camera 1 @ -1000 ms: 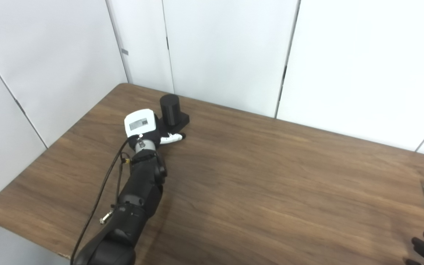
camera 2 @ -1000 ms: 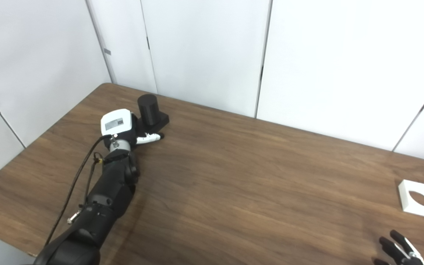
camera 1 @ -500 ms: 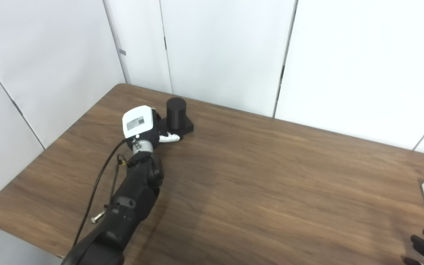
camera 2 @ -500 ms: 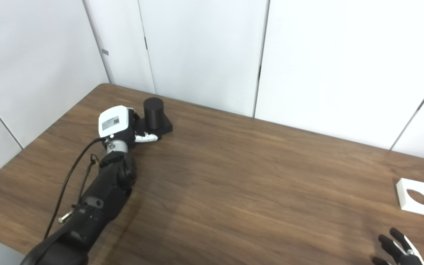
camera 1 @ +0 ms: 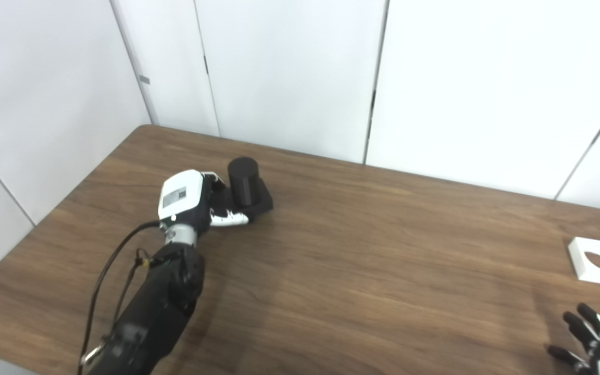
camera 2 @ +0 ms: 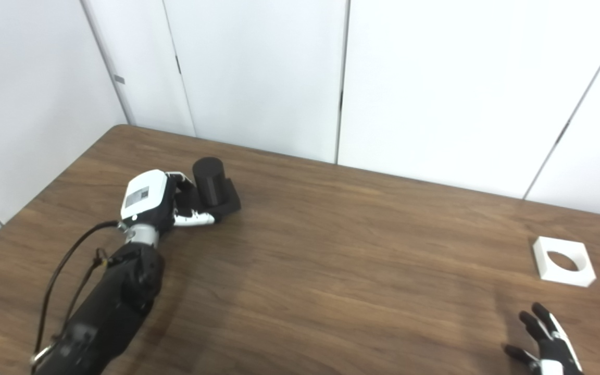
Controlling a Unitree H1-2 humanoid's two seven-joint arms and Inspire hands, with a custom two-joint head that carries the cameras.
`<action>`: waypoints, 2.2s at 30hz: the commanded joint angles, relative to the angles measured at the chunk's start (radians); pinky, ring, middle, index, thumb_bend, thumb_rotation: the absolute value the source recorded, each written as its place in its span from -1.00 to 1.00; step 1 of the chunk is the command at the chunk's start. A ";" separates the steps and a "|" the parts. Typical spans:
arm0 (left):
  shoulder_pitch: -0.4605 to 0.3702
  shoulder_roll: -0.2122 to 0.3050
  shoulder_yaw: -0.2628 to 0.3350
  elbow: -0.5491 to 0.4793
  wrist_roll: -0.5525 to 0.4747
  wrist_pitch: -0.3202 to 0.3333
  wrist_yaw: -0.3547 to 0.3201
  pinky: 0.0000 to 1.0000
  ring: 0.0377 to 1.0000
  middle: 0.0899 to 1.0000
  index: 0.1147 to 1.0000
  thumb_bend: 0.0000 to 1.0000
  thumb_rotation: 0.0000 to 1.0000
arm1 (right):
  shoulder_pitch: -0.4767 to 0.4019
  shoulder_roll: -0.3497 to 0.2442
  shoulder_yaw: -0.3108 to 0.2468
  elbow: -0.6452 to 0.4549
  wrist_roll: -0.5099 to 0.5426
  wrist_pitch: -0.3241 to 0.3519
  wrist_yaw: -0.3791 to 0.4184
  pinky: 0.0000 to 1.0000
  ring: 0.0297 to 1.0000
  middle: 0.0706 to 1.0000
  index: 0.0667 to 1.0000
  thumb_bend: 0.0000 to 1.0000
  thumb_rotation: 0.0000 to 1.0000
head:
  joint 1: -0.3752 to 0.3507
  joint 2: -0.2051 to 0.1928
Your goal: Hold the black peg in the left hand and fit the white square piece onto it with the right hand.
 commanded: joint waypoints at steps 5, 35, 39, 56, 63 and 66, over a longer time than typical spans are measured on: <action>0.073 -0.044 -0.034 -0.242 0.006 -0.012 -0.051 0.31 0.53 0.34 -0.16 0.02 -0.88 | -0.007 0.033 0.013 -0.028 -0.003 -0.008 0.002 1.00 0.85 0.70 0.86 -0.02 1.00 | -0.053 0.025; 0.465 -0.143 -0.346 -0.404 0.126 -0.261 -0.183 0.37 0.60 0.44 -0.15 0.01 -0.90 | 0.004 0.060 0.070 -0.090 -0.055 0.051 -0.025 1.00 0.77 0.58 0.72 -0.12 1.00 | -0.296 0.159; 0.472 -0.143 -0.356 -0.359 0.103 -0.296 -0.176 0.40 0.61 0.45 -0.15 0.01 -0.91 | 0.005 0.053 0.077 -0.100 -0.077 0.052 -0.028 1.00 0.74 0.56 0.69 -0.13 1.00 | -0.319 0.167; 0.479 -0.147 -0.351 -0.304 0.115 -0.352 -0.131 0.43 0.62 0.45 -0.15 0.02 -0.90 | -0.006 -0.028 0.089 -0.248 -0.143 0.211 0.035 0.73 0.74 0.66 0.57 0.10 -0.26 | -0.438 0.168; 0.459 -0.139 -0.364 -0.310 0.160 -0.322 -0.178 0.45 0.61 0.43 -0.15 0.02 -0.91 | -0.162 -0.199 0.017 -0.276 -0.193 0.315 0.129 0.71 0.75 0.68 0.49 0.45 -0.81 | -0.491 0.150; 0.456 -0.137 -0.359 -0.305 0.153 -0.329 -0.179 0.43 0.59 0.42 -0.16 0.03 -0.91 | -0.242 -0.289 0.008 -0.249 -0.261 0.353 0.173 0.75 0.77 0.72 0.48 0.62 -0.79 | -0.510 0.141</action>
